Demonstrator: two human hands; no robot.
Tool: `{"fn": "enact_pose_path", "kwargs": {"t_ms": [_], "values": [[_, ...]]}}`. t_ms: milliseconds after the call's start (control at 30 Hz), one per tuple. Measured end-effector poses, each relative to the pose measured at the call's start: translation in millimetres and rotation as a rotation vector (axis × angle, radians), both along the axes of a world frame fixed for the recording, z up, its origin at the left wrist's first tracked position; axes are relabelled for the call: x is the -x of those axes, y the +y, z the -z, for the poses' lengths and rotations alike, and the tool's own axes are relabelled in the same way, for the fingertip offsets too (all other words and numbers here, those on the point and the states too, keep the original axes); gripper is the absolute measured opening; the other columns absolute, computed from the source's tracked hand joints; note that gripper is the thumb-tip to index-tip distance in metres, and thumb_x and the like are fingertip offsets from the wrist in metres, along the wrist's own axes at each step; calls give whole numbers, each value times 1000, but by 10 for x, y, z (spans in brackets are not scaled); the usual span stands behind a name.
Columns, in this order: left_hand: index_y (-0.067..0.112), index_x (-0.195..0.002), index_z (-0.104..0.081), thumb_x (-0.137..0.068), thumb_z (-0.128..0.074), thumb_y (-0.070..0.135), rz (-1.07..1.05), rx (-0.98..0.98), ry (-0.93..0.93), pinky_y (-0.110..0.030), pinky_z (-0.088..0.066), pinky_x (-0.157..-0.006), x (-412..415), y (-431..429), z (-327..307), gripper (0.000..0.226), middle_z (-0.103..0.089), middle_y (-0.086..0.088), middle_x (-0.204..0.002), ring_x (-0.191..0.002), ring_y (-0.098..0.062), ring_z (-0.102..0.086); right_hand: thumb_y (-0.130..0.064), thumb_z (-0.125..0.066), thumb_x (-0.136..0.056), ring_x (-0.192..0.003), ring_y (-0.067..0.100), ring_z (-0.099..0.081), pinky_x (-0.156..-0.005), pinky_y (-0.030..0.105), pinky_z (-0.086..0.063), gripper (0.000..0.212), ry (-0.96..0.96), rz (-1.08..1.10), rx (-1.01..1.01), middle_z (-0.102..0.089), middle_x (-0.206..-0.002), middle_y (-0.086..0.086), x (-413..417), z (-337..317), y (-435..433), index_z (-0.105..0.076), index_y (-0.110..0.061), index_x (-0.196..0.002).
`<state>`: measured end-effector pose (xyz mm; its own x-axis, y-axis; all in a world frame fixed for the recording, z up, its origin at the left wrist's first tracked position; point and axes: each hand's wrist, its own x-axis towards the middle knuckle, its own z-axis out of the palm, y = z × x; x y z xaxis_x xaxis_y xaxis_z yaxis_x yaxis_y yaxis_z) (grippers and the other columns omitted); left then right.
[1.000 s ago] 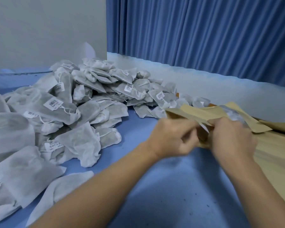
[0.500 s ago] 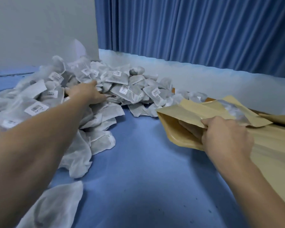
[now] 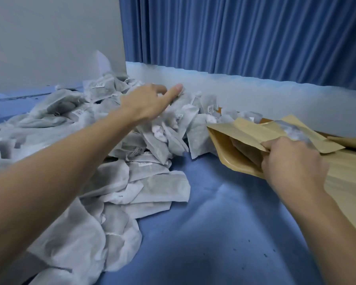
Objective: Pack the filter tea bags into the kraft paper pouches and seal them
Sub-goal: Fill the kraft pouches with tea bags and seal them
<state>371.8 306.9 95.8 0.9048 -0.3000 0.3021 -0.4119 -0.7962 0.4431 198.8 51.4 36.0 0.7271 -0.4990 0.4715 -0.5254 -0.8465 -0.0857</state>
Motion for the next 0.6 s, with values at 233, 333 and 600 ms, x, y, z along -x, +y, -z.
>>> {"fn": "enact_pose_path", "kwargs": {"t_ms": [233,333,600], "values": [[42,-145,-39,-73,-63,70,-63,-211,252,-49,-43,-107,179,-567,841,81,-56,-6,-142,-132,-35,-48,-12,-58,-86,-82,36,-57,-64,32,-34,24,-52,1,-74,-41,-72,3,83,-147,-27,-73,-28,-94],[52,-132,-45,-64,-59,70,-79,-145,144,-56,-40,-102,472,-923,905,71,-62,0,-130,-128,-32,-49,-11,-56,-86,-91,38,-60,-65,32,-35,22,-113,-9,-53,-53,-82,8,145,-228,-34,-72,-22,-96],[40,-104,-67,-81,-48,76,-153,280,-243,-52,-21,-115,1553,-1418,1215,47,-34,-9,-157,-152,-31,-8,-8,-58,-89,-70,35,-48,-61,32,-34,19,-171,-10,80,-53,-78,10,585,-506,-78,-71,-19,-97]]}}
